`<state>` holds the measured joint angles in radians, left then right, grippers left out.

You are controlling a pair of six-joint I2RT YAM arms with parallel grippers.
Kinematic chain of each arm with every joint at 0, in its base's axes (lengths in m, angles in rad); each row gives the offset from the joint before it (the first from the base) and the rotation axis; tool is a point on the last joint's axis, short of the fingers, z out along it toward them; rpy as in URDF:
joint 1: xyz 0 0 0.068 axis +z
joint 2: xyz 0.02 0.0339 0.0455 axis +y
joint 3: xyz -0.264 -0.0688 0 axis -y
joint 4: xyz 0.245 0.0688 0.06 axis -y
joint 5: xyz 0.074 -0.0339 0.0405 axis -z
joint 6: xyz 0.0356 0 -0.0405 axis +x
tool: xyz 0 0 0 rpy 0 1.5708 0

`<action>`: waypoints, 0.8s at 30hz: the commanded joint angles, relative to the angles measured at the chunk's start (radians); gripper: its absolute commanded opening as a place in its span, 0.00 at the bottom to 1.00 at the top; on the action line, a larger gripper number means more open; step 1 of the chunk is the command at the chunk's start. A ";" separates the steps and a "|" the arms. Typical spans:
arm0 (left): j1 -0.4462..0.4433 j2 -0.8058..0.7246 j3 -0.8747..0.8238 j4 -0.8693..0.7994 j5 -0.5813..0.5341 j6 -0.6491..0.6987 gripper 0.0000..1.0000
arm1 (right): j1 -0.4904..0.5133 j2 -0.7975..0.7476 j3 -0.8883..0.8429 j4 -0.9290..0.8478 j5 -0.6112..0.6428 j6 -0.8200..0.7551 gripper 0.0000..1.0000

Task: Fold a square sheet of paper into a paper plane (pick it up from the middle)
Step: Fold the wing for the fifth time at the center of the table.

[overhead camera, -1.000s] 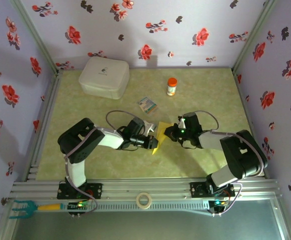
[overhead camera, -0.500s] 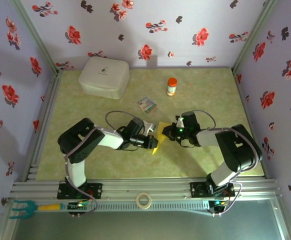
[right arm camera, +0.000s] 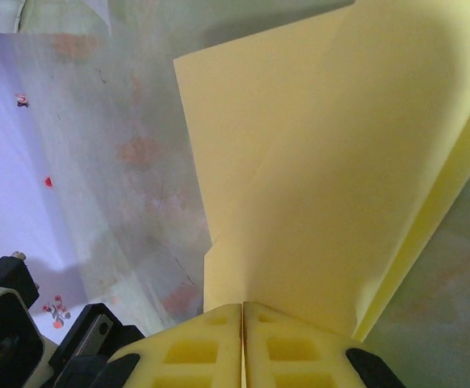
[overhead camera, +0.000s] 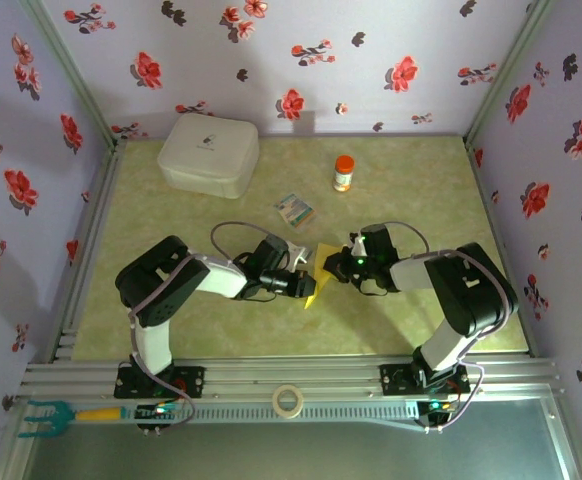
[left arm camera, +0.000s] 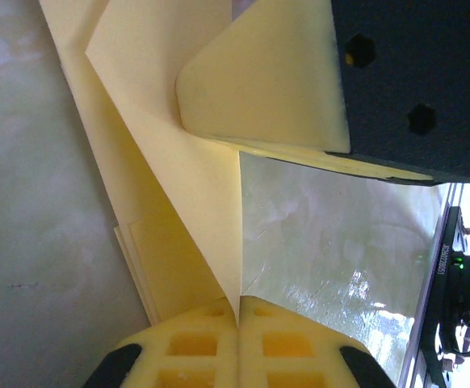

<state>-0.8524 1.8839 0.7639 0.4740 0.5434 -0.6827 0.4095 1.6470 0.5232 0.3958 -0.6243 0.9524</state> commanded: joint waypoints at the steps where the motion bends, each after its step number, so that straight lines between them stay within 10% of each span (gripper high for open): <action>1: 0.007 0.045 -0.020 -0.159 -0.029 -0.010 0.07 | -0.006 0.018 0.007 -0.041 0.043 -0.015 0.10; 9: 0.006 -0.013 -0.006 -0.206 0.031 0.026 0.19 | -0.008 0.055 0.000 -0.037 0.050 -0.016 0.10; 24: 0.001 -0.068 -0.017 -0.222 0.059 0.011 0.11 | -0.008 0.069 0.004 -0.054 0.058 -0.021 0.10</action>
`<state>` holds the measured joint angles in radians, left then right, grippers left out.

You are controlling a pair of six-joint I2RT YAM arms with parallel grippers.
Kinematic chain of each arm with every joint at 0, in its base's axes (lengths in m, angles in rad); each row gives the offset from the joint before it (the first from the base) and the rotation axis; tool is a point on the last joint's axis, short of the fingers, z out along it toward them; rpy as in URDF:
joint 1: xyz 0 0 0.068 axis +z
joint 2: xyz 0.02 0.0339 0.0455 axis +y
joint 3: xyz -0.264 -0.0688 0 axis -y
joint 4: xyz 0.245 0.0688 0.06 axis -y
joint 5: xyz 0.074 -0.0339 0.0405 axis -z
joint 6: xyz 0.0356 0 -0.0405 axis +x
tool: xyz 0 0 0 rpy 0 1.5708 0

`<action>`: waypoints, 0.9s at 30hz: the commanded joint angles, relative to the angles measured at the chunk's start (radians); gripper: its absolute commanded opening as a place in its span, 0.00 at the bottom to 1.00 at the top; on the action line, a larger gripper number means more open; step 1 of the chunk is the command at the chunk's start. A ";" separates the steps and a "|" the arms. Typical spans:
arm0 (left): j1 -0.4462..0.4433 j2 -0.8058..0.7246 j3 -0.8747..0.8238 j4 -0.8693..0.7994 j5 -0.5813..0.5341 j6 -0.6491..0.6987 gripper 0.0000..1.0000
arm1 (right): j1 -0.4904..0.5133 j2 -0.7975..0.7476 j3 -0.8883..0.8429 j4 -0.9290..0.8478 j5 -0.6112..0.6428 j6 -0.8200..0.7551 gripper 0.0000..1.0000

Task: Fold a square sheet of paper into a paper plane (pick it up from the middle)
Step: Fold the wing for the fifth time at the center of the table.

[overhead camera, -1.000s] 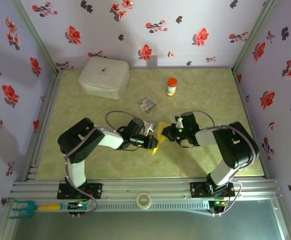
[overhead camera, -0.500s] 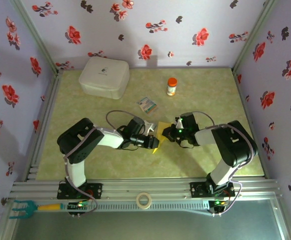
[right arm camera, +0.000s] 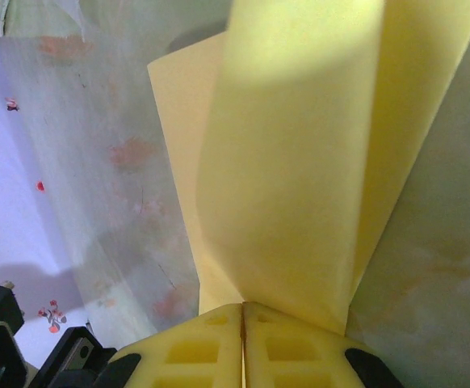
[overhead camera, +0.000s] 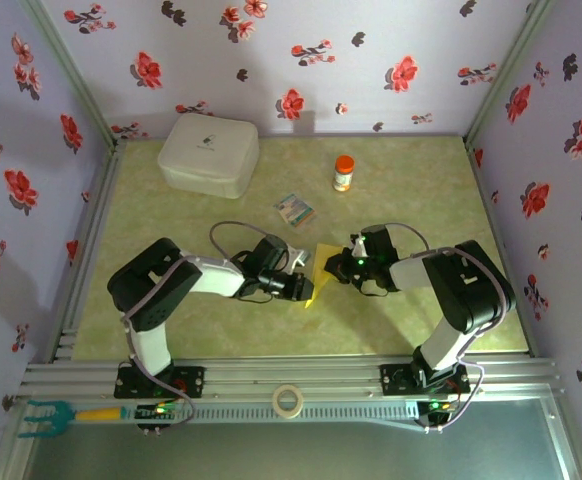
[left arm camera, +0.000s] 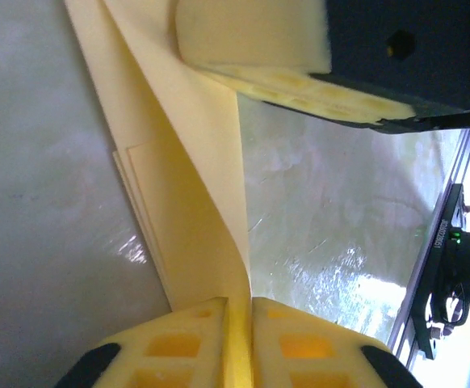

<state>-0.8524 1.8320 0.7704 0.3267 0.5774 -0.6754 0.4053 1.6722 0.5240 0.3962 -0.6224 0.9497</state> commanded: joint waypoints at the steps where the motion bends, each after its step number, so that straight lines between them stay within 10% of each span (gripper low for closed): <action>1: 0.001 -0.014 -0.023 -0.075 0.030 0.004 0.08 | -0.003 0.044 0.005 -0.057 0.056 -0.020 0.10; 27: -0.011 -0.003 -0.055 -0.187 0.122 0.050 0.10 | -0.003 0.047 0.027 -0.172 0.109 -0.061 0.08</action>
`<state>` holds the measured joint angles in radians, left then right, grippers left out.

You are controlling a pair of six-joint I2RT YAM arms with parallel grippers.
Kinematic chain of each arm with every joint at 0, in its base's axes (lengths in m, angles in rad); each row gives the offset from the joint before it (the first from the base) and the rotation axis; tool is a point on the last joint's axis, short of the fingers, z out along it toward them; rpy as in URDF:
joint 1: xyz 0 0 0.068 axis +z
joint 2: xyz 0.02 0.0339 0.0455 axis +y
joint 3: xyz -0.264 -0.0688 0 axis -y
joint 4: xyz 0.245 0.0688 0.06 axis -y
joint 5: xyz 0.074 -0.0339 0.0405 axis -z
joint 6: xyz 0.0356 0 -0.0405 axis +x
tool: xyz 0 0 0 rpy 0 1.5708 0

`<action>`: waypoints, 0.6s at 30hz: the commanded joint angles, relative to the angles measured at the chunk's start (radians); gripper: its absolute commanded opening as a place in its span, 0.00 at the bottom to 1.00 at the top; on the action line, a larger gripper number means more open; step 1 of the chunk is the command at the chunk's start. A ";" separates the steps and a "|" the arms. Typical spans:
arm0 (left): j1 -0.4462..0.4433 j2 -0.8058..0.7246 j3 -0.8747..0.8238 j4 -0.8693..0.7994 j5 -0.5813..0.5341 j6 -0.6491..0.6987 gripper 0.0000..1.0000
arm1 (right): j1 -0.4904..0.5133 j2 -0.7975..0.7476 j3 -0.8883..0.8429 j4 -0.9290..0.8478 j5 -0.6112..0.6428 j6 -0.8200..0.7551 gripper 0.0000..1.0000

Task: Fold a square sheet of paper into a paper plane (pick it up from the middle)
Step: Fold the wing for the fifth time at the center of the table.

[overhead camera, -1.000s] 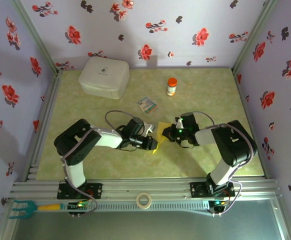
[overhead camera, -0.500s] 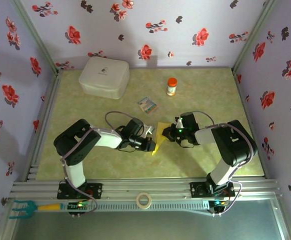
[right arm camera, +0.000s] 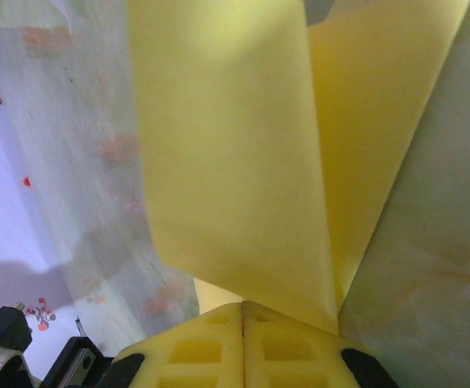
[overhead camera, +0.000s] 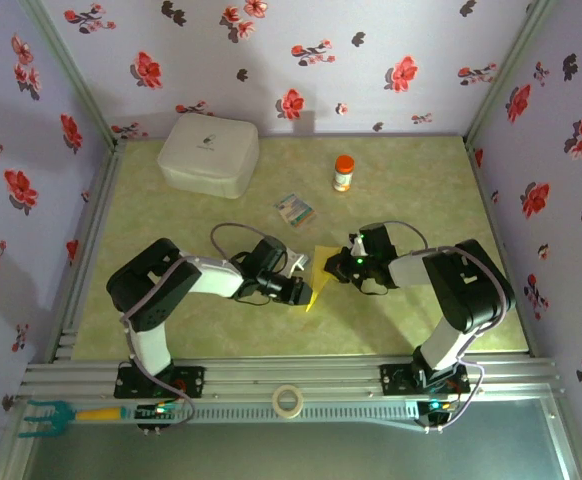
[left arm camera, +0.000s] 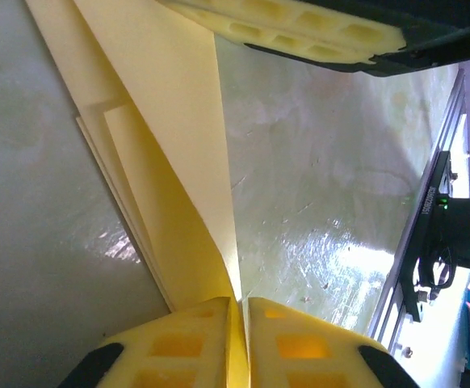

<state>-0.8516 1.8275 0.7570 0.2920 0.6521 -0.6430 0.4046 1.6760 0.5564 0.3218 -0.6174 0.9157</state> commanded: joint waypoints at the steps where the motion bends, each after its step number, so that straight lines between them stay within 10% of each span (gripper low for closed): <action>1: -0.013 0.000 -0.044 -0.152 0.047 0.017 0.07 | -0.003 0.044 -0.005 -0.099 0.106 -0.028 0.07; 18: -0.026 0.006 -0.051 -0.176 0.058 -0.009 0.06 | -0.003 0.042 0.005 -0.135 0.119 -0.039 0.07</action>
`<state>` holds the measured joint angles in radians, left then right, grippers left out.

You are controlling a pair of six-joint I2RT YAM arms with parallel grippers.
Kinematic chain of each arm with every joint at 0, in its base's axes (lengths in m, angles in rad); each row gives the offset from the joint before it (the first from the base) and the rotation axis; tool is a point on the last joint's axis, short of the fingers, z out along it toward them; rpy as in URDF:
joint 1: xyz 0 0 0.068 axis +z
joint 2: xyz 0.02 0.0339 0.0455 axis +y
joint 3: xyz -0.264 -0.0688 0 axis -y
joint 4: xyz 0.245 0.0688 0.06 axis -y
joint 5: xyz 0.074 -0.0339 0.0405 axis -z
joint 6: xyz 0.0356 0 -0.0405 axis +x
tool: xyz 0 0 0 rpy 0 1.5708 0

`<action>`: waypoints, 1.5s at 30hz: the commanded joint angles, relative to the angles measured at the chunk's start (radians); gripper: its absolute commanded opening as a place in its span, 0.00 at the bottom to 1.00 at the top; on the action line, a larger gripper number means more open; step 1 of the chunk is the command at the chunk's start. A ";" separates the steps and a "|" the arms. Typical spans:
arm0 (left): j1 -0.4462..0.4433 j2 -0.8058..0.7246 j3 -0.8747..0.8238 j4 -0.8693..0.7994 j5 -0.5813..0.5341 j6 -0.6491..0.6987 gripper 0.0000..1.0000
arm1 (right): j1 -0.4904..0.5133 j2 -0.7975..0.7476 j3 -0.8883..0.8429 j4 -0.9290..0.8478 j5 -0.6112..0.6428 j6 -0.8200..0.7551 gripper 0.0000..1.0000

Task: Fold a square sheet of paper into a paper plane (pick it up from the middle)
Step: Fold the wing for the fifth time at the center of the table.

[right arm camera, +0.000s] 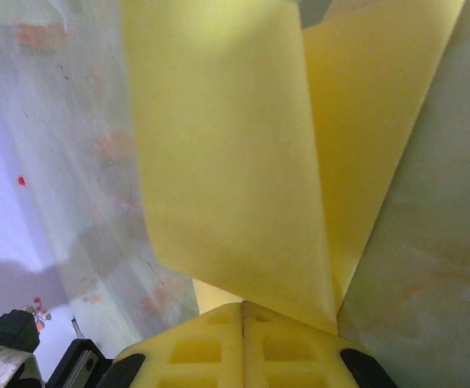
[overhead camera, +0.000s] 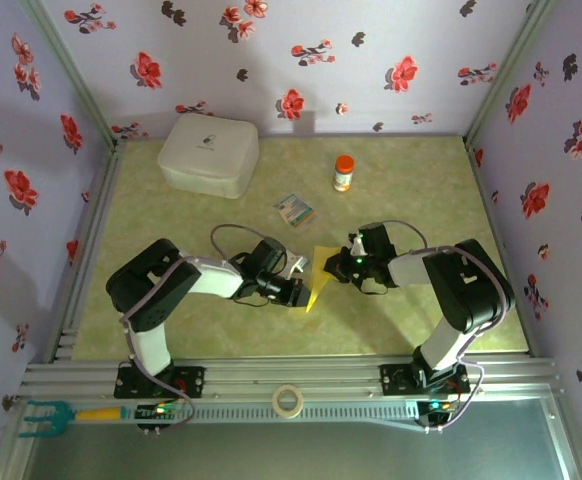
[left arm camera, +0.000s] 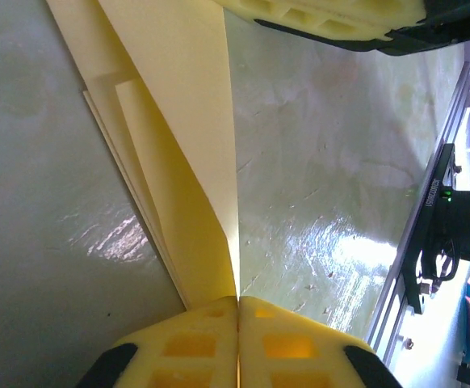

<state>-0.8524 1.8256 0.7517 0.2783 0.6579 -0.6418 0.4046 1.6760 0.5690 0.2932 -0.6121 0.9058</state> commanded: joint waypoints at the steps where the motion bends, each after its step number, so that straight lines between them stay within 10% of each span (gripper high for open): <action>1: -0.026 0.009 -0.049 -0.158 0.052 -0.016 0.05 | -0.002 0.042 -0.008 -0.108 0.116 -0.030 0.07; 32: -0.057 -0.028 -0.126 -0.124 0.000 -0.114 0.00 | -0.003 0.036 -0.004 -0.126 0.125 -0.035 0.06; 45: -0.057 -0.233 -0.083 -0.227 -0.121 -0.084 0.19 | -0.003 0.027 0.000 -0.131 0.121 -0.035 0.06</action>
<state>-0.9092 1.6554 0.6498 0.1619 0.5831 -0.7498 0.4076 1.6756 0.5793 0.2695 -0.6052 0.8967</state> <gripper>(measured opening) 0.192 0.066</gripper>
